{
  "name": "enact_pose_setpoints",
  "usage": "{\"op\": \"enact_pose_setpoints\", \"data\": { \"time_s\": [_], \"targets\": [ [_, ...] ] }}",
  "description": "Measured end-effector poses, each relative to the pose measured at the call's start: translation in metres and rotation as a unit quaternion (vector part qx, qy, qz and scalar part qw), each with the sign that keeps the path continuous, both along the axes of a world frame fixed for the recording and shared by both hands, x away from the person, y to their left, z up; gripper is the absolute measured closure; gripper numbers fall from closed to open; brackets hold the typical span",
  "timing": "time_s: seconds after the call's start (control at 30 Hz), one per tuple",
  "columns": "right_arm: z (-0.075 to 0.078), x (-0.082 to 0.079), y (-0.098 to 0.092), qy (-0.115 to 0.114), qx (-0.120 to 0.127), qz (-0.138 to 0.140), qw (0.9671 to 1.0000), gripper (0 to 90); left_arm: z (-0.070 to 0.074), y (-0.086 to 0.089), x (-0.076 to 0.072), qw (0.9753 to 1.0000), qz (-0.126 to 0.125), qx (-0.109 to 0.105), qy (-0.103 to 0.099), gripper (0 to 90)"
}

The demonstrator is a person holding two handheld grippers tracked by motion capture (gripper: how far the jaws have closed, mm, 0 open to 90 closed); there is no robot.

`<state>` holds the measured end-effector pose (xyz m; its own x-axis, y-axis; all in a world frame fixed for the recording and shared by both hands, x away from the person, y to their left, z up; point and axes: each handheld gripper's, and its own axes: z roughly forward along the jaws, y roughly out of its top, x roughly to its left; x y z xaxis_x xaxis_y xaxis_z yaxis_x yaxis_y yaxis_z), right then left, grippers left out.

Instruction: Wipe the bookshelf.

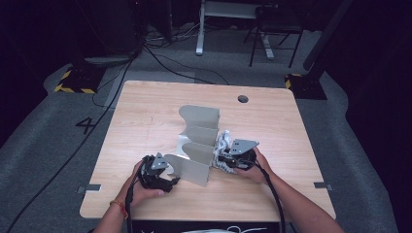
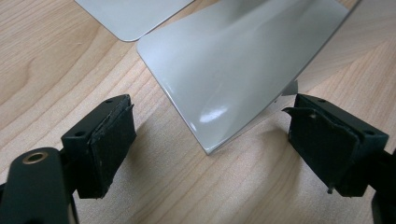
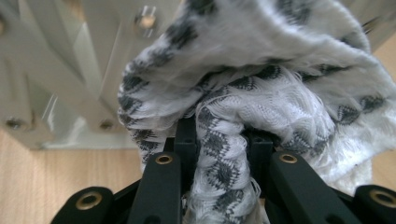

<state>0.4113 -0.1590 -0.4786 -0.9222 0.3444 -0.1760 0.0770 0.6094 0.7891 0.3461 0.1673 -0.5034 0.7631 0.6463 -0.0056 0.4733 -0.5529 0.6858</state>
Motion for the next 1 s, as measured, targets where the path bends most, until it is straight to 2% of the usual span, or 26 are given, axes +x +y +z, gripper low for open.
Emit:
{"op": "enact_pose_setpoints", "data": {
  "time_s": [0.07,0.13,0.23,0.33,0.43,0.5,0.6,0.73,0.9,1.0],
  "targets": [
    [-0.004,0.000,0.001,0.011,-0.004,0.001,0.9999,73.7,0.000,0.000,0.000,1.0000,0.000,0.000,0.000,14.8],
    [-0.005,-0.001,0.000,0.009,-0.007,0.001,0.9999,73.7,0.000,0.000,0.000,1.0000,-0.001,0.000,0.001,14.8],
    [0.005,-0.002,-0.003,-0.009,0.005,-0.001,0.9999,73.9,0.000,0.000,0.000,1.0000,-0.001,-0.001,0.002,14.8],
    [0.024,-0.006,-0.009,-0.022,0.044,-0.007,0.9987,73.9,0.000,0.000,0.000,1.0000,-0.001,-0.001,0.002,14.8],
    [0.046,-0.013,-0.015,-0.046,0.092,-0.007,0.9947,73.9,0.000,0.000,0.000,1.0000,-0.001,-0.001,0.002,14.8],
    [0.054,-0.016,-0.018,-0.037,0.119,0.004,0.9922,73.7,0.000,0.000,0.000,1.0000,-0.001,-0.001,0.002,14.7],
    [0.056,-0.021,-0.014,-0.040,0.105,0.019,0.9935,73.4,0.000,0.000,0.000,1.0000,-0.002,0.000,0.002,14.8],
    [0.048,-0.026,-0.008,-0.035,0.082,0.032,0.9955,72.8,0.000,0.000,0.000,1.0000,-0.002,0.000,0.001,14.8],
    [0.033,-0.027,-0.005,-0.017,0.053,0.038,0.9977,72.8,0.000,0.000,0.000,1.0000,-0.003,0.000,0.001,14.8],
    [0.020,-0.025,-0.001,0.004,0.026,0.040,0.9988,72.6,0.000,0.000,0.001,1.0000,-0.003,0.001,0.001,14.8]
  ]
}}
